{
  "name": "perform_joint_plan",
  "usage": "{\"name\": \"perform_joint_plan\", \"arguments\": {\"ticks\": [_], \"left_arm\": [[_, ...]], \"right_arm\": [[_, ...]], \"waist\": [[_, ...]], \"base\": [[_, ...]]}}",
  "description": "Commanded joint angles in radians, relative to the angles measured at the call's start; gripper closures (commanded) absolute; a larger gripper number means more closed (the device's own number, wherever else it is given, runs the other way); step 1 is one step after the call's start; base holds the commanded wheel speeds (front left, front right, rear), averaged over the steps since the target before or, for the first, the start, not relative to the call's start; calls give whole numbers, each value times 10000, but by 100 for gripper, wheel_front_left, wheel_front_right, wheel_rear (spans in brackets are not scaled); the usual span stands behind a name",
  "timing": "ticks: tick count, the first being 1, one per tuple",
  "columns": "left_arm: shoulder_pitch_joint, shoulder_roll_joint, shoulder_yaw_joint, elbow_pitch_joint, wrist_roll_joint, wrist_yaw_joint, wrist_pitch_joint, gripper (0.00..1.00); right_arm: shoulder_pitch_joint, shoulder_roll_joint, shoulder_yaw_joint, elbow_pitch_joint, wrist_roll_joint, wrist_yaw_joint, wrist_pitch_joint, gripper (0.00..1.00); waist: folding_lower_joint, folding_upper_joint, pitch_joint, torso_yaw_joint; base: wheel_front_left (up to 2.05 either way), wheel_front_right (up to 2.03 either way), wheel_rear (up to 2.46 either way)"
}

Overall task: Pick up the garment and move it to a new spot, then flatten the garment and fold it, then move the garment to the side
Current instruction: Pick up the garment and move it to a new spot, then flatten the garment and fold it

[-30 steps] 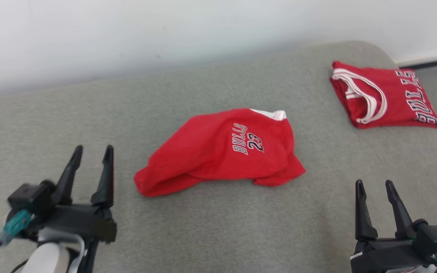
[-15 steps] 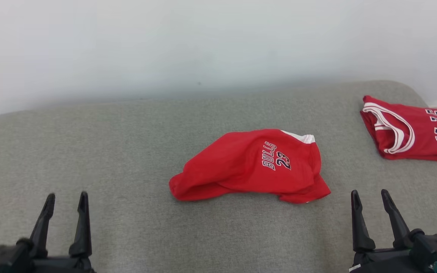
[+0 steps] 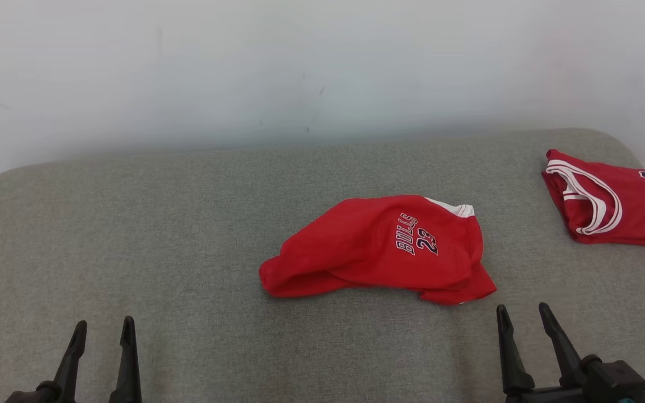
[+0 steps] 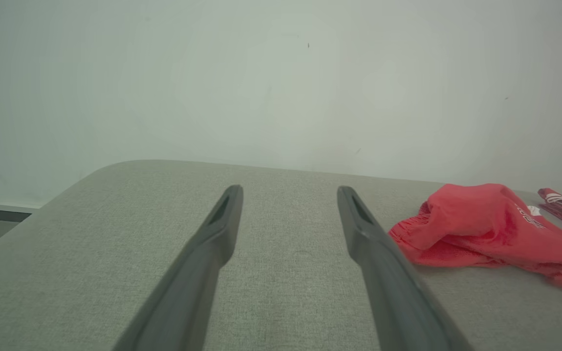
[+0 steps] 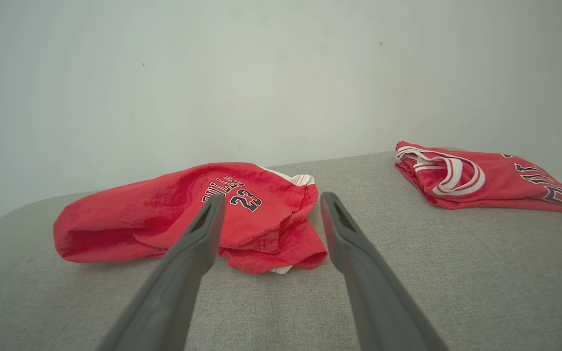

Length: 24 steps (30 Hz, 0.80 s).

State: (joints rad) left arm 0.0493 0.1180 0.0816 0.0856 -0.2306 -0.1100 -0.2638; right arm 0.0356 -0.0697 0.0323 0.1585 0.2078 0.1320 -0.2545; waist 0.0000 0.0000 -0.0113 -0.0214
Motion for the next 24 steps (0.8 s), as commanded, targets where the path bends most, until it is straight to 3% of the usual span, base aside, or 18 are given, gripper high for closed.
{"name": "perform_joint_plan", "arguments": {"ticks": [1,18,24], "left_arm": [[34,-79,113,71,127,-53,-4,0],[-24,-329,419,198,510,-197,-4,0],[-139,-375,398,201,546,-203,-4,0]], "right_arm": [[31,22,115,77,77,-28,-11,0],[-94,15,276,342,130,-28,-66,0],[-740,-372,358,558,58,-28,-16,0]], "waist": [[0,0,15,8],[0,0,28,4],[0,0,160,8]], "base": [[0,0,0],[0,0,0],[0,0,0]]}}
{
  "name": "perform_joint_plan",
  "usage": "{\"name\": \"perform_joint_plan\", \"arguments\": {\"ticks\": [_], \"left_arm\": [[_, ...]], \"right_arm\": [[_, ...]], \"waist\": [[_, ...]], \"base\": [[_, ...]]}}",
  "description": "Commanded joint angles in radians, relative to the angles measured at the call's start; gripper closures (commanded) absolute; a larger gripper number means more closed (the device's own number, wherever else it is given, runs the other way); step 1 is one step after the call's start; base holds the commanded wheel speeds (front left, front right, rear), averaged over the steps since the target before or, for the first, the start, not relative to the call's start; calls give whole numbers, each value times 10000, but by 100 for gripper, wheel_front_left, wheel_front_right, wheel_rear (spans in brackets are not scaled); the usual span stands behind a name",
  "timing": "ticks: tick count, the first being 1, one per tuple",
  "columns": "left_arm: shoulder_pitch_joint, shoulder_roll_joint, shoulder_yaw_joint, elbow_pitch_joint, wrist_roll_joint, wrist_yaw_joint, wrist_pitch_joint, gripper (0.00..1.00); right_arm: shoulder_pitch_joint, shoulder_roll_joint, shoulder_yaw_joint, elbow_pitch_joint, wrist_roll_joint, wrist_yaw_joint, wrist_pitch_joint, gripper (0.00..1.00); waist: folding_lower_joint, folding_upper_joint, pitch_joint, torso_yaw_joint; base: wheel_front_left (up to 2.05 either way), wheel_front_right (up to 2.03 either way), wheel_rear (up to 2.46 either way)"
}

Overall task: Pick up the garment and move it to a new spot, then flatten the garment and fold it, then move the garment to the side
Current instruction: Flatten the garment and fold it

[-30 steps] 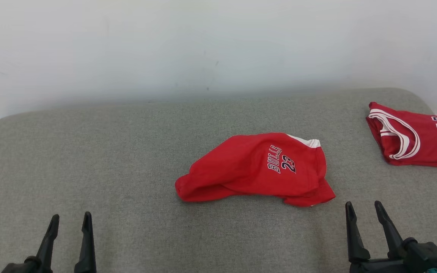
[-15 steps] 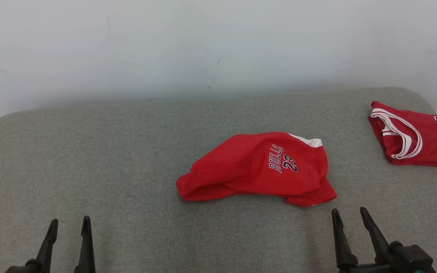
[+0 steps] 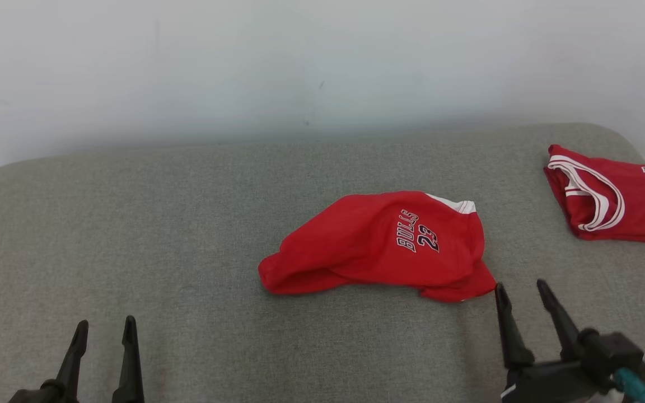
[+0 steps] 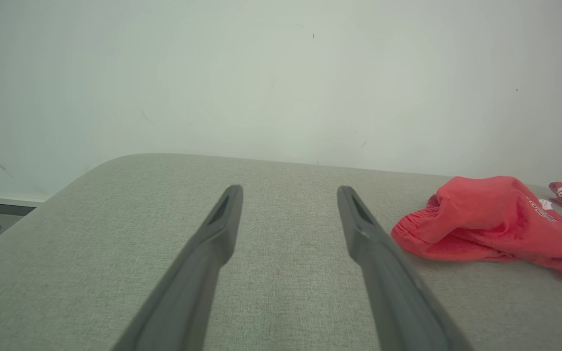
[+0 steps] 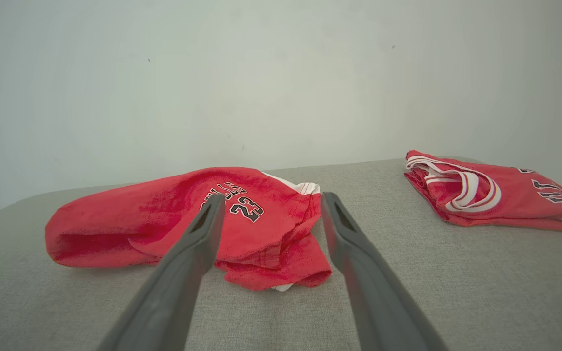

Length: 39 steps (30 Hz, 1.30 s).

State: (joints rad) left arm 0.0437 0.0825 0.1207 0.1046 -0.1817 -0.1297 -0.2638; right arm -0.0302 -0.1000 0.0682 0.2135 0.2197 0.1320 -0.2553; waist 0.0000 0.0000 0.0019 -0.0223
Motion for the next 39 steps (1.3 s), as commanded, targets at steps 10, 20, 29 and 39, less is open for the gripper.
{"name": "perform_joint_plan", "arguments": {"ticks": [10,20,29,39], "left_arm": [[-761,76,-463,32,-138,-2,-4,0],[-1609,196,-852,262,-430,-3,-5,0],[-2263,247,-1188,372,-618,-4,-5,0],[-2235,320,-1155,461,-567,-4,-5,0]], "right_arm": [[-2825,-1346,-177,1669,-106,-28,515,0],[-5485,-2049,-146,4062,-91,-28,952,0],[-6921,-2167,27,6652,-48,-28,983,0],[-7243,-1913,309,8227,592,-28,841,100]], "waist": [[0,0,986,625],[0,0,2385,1474],[0,0,3141,1974],[0,0,3053,1941]], "base": [[0,0,0],[0,0,0],[0,0,0],[0,0,0]]}}
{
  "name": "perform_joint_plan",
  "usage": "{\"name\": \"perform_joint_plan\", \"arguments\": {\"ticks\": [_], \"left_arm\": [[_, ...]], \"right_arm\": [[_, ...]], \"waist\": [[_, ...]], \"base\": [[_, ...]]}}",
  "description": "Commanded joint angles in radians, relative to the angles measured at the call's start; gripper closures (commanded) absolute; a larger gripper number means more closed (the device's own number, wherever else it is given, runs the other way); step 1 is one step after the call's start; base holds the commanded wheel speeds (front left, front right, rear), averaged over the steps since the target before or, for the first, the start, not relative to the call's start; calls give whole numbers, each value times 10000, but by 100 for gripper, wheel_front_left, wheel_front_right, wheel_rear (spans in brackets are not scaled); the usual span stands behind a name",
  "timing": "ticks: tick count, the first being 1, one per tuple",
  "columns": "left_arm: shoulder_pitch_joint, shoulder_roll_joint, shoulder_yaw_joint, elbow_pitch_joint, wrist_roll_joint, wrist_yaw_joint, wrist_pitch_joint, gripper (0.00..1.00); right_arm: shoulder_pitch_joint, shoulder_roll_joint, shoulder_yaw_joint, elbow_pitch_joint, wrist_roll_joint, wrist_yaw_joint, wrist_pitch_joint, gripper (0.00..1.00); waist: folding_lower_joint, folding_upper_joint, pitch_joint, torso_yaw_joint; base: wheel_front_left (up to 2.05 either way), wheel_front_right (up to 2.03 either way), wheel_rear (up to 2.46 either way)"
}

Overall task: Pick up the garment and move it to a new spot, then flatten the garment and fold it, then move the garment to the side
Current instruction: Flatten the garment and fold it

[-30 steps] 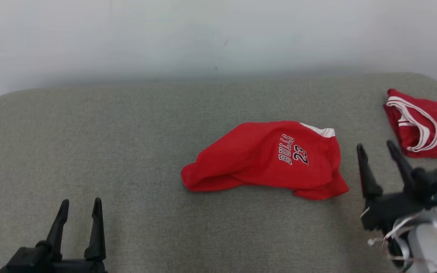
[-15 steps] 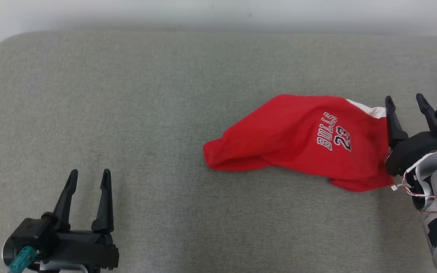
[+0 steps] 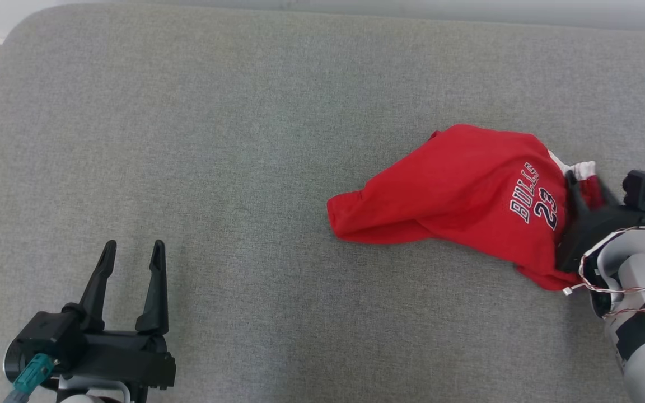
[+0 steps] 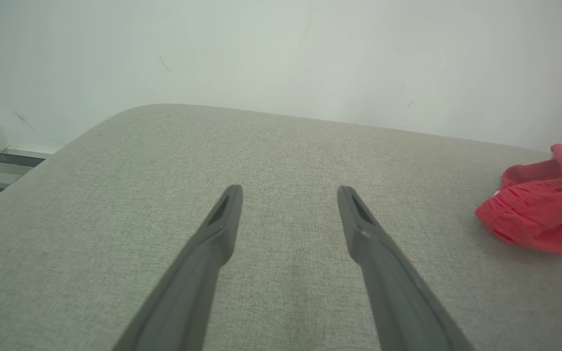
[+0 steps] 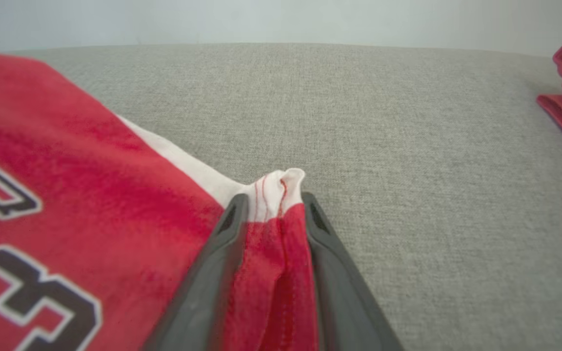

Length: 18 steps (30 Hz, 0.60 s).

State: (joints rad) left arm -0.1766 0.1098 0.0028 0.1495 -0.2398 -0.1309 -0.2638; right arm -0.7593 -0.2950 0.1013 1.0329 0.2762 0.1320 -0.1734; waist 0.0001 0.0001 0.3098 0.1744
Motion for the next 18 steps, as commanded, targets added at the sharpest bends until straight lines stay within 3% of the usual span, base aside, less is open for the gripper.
{"name": "perform_joint_plan", "arguments": {"ticks": [1,6,11,18], "left_arm": [[-23,51,22,31,22,7,-5,0],[83,69,41,128,62,7,-5,0],[430,8,235,195,136,7,-5,0],[1066,-46,647,180,242,7,-5,0]], "right_arm": [[3,0,57,90,94,-28,-55,100],[-258,-133,553,-29,331,-28,-588,100],[-149,50,1218,-938,438,-28,-900,100],[1359,274,2253,-4429,451,-29,-906,100]], "waist": [[-1,-1,-63,-46],[-1,-1,-469,-107],[-1,-1,-1189,-214],[-1,-1,-2091,-486]], "base": [[0,0,0],[0,0,0],[0,0,0],[0,0,0]]}}
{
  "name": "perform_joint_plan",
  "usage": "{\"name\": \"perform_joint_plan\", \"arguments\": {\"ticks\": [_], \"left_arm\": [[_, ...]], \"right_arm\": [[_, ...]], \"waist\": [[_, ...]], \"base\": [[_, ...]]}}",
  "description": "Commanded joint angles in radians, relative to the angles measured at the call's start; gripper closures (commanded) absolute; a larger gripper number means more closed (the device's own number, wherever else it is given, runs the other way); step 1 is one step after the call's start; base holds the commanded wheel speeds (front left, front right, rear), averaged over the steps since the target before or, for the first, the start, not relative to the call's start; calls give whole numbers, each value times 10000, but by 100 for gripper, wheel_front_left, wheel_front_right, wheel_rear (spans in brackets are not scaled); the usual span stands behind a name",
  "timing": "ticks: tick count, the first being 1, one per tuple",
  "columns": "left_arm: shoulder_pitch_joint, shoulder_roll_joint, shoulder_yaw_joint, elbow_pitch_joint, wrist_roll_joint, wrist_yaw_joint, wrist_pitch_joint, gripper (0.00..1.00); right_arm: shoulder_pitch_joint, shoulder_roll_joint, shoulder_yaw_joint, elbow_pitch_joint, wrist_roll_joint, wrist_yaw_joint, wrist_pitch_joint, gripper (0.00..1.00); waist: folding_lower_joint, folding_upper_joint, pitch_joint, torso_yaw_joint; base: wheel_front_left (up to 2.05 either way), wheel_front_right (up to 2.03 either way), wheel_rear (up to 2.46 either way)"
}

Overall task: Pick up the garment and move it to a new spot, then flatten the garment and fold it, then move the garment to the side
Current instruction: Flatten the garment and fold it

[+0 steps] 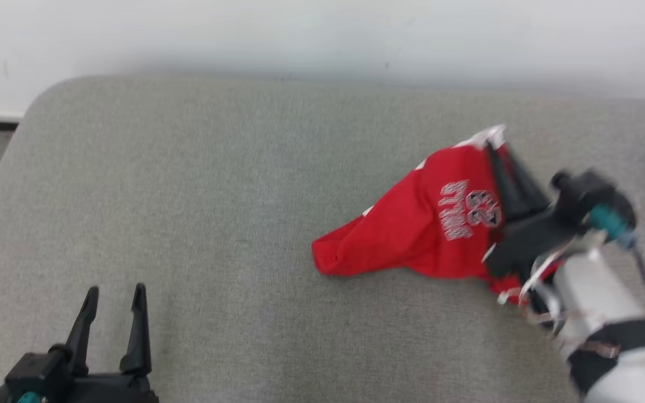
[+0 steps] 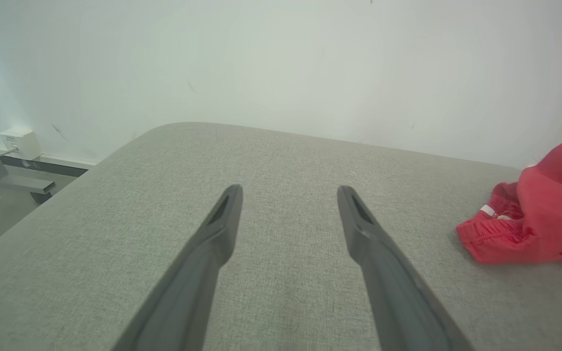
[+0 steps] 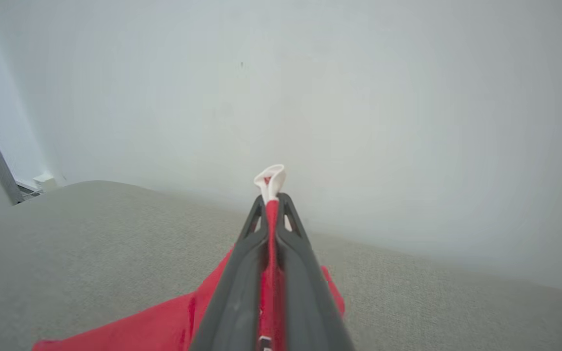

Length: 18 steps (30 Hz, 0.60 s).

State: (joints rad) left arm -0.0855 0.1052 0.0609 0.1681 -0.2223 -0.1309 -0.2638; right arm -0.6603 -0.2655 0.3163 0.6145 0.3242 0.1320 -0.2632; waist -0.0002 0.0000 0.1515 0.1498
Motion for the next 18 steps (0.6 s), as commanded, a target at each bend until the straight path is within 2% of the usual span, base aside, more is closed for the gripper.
{"name": "perform_joint_plan", "arguments": {"ticks": [1,7,12,18], "left_arm": [[257,-6,134,-12,87,7,-5,0],[747,-133,413,-145,183,7,-5,0],[741,-144,434,-187,184,7,-5,0],[533,-142,320,-195,209,7,-5,0]], "right_arm": [[729,-25,317,-759,-54,-29,-10,100],[3235,-379,1296,-3159,-346,-29,-11,100],[5040,-623,1687,-3886,-360,-29,-10,100],[6699,-873,2242,-4181,-332,-29,37,100]], "waist": [[2,0,-620,-305],[2,0,-991,-810],[2,0,-970,-1266],[2,0,-838,-1576]], "base": [[0,0,0],[0,0,0],[0,0,0],[0,0,0]]}}
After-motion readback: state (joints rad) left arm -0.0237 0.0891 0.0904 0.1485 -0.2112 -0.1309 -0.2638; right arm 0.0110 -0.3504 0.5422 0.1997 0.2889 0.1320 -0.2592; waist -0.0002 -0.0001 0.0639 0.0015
